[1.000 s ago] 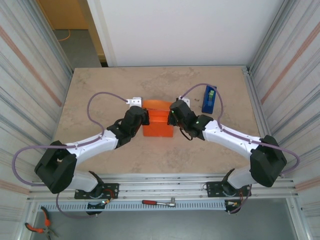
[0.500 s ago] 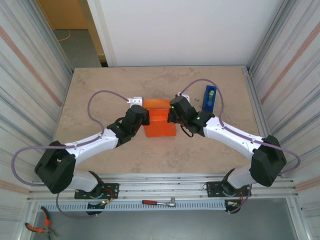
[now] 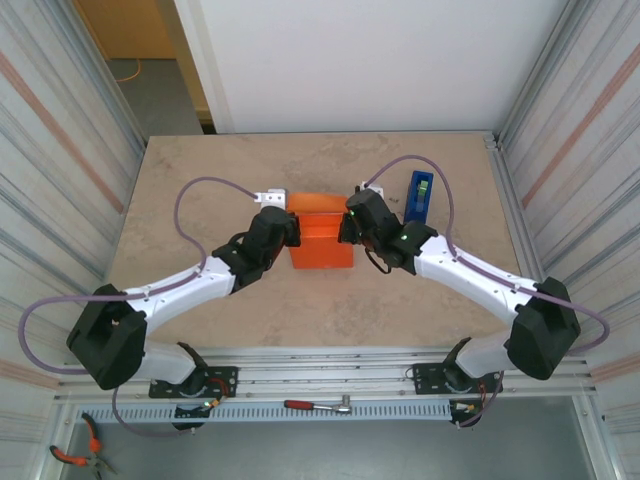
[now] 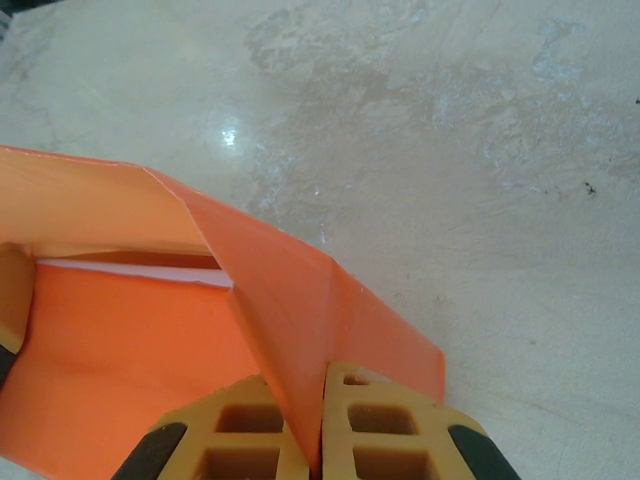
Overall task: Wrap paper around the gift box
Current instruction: Fold the wrapping paper for the gift box.
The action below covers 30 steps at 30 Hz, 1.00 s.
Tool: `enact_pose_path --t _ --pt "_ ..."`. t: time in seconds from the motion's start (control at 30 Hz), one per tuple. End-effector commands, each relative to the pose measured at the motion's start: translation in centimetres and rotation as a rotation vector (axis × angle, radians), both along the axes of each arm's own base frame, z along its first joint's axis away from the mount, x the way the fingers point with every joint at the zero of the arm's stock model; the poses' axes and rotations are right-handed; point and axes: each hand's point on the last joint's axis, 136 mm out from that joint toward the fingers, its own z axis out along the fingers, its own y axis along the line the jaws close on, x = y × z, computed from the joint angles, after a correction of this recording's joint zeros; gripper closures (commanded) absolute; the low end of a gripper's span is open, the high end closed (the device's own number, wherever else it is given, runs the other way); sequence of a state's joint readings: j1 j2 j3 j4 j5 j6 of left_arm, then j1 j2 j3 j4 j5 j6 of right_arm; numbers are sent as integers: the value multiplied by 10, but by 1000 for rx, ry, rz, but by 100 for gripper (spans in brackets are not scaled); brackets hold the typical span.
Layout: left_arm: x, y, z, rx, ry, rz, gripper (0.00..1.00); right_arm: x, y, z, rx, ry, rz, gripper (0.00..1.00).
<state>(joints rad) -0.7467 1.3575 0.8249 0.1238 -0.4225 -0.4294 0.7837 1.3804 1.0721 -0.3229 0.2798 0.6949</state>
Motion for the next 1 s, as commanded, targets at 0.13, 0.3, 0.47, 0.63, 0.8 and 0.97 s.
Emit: enact_pose_path --t 0.13,0.3,0.47,0.63,0.8,0.97 --pt "-12 -24 14 -86 -53 -105 100 -5 4 -23 -19 -58 68 100" --pt "-21 -16 -26 -61 13 -92 100 -16 3 -48 -43 -42 81 100" --pt "-33 -2 -43 -57 44 -58 100 -24 5 -55 -54 -22 83 100" --pt "-30 3 -27 -44 19 -62 86 -26 5 -60 -79 1 71 100" --pt "-17 9 22 -117 -40 -93 37 -24 5 -61 -90 8 59 100" --pt "-13 29 60 -198 -100 -68 15 -23 5 -67 -104 25 51 100"
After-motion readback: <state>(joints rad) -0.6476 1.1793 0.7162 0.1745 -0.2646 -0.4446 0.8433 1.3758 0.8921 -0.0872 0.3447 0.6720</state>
